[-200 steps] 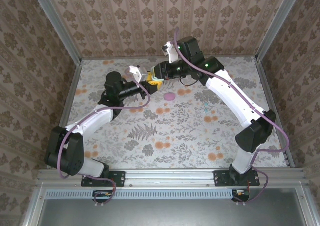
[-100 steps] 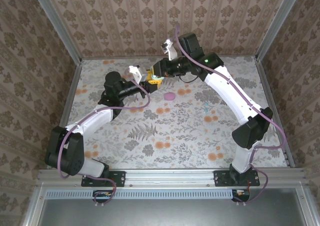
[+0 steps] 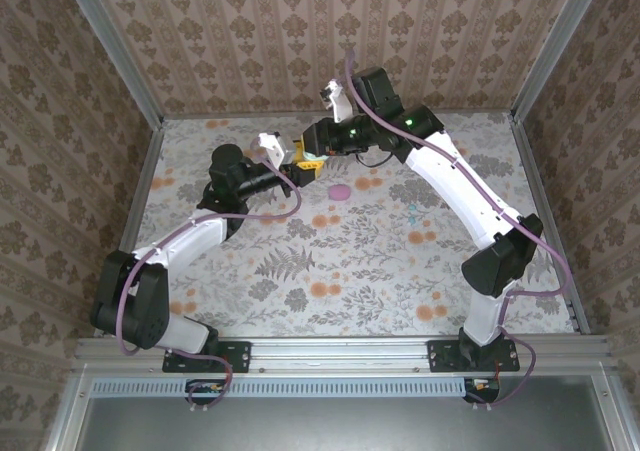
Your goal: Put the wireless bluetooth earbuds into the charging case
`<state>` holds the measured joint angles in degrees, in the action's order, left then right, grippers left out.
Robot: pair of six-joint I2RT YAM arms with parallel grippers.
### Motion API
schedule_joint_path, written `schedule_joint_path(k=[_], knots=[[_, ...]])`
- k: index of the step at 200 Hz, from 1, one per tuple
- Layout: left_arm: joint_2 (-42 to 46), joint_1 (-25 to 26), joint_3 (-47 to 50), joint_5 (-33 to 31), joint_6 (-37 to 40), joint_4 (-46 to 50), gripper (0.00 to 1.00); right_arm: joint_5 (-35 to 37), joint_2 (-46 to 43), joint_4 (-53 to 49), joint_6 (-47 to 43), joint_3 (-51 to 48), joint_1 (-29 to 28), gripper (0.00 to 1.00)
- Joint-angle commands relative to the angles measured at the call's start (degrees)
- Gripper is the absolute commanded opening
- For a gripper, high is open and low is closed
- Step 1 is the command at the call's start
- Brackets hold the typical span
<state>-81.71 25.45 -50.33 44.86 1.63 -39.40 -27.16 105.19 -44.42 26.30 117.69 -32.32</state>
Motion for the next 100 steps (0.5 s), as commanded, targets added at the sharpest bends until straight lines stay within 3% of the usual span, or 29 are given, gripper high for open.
schedule_joint_path(k=[1, 100], knots=[[0.6, 0.3, -0.1, 0.9, -1.3, -5.6, 0.2, 4.5, 0.7, -1.2, 0.2, 0.0, 0.3, 0.32], [0.0, 0.2, 0.3, 0.0, -1.5, -5.4, 0.2, 4.2, -1.5, 2.2, 1.4, -1.5, 0.3, 0.33]])
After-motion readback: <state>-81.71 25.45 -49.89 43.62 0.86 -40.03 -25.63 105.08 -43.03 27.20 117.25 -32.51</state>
